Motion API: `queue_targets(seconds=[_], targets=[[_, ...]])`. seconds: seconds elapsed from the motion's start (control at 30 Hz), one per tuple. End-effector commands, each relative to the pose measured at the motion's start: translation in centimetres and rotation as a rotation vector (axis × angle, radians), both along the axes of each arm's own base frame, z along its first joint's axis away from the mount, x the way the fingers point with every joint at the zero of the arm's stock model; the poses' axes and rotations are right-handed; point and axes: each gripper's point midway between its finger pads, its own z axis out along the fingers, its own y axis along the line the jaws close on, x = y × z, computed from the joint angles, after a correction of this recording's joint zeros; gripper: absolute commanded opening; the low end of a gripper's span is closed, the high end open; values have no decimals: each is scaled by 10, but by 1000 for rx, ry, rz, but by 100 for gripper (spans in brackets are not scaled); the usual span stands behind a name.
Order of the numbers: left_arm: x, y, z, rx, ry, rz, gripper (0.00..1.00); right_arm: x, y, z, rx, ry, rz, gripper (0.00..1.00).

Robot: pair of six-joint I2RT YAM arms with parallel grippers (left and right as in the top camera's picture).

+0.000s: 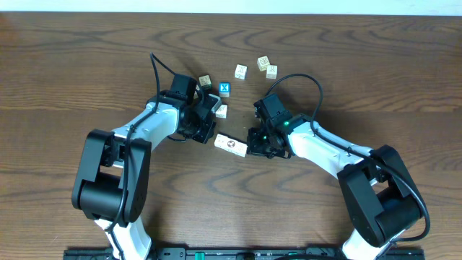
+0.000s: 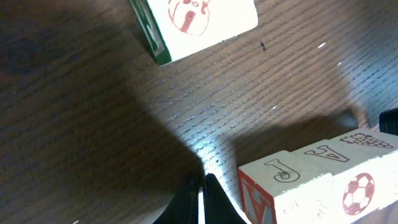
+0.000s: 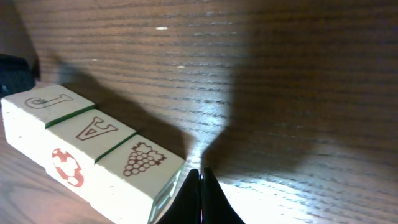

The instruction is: Lift 3 blocks

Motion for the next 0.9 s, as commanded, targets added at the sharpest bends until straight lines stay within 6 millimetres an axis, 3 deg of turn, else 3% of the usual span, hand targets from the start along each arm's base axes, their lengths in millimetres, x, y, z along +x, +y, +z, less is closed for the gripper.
queue_targets(seconds=[0.0, 0.47, 0.87], targets=[[-8, 24, -23, 121, 54, 52, 7, -5, 5, -4, 24, 36, -17, 1], [-19, 26, -24, 124, 105, 62, 7, -6, 5, -5, 23, 44, -22, 1], [-24, 7, -17, 9, 147, 70, 8, -12, 8, -4, 46, 74, -17, 1]])
